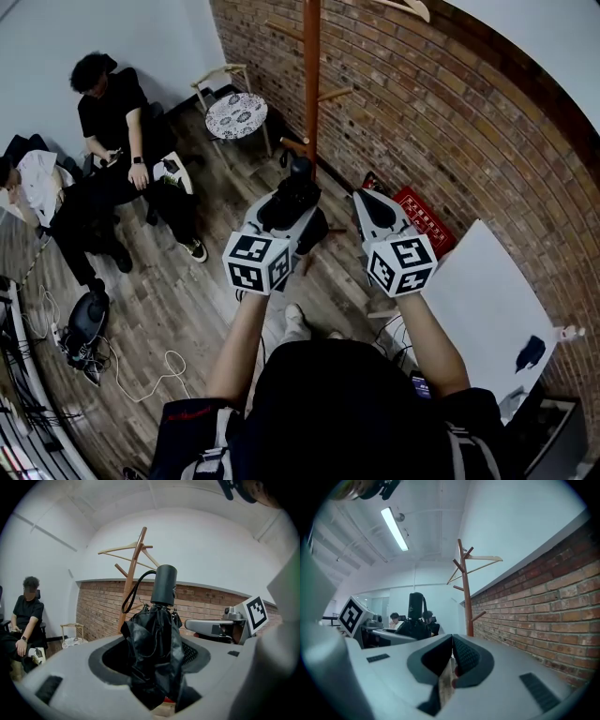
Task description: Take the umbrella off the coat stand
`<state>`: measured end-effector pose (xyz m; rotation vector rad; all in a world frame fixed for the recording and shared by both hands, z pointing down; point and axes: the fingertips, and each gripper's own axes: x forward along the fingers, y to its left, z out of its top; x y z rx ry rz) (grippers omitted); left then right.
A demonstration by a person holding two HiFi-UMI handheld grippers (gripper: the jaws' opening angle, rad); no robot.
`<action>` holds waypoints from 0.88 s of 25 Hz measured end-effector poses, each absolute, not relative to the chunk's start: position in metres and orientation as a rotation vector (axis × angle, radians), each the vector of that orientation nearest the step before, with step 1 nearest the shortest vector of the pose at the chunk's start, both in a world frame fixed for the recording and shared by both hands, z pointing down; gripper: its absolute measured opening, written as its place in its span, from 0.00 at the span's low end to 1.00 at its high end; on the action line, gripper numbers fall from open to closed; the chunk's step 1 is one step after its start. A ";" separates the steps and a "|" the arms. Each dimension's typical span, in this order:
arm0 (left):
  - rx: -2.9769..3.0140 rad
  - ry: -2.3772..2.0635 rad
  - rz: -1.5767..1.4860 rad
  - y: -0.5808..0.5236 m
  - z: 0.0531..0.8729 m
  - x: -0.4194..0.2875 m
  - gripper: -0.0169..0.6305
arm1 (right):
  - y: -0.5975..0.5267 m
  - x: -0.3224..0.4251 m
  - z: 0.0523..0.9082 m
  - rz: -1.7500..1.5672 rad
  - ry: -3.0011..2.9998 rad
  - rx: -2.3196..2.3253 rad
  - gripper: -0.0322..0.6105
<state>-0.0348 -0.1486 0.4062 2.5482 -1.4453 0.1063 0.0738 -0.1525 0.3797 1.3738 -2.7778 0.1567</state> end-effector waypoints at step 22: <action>2.529 -1.430 0.150 -0.103 0.421 -0.010 0.46 | -0.117 0.091 0.385 0.182 -2.810 1.363 0.10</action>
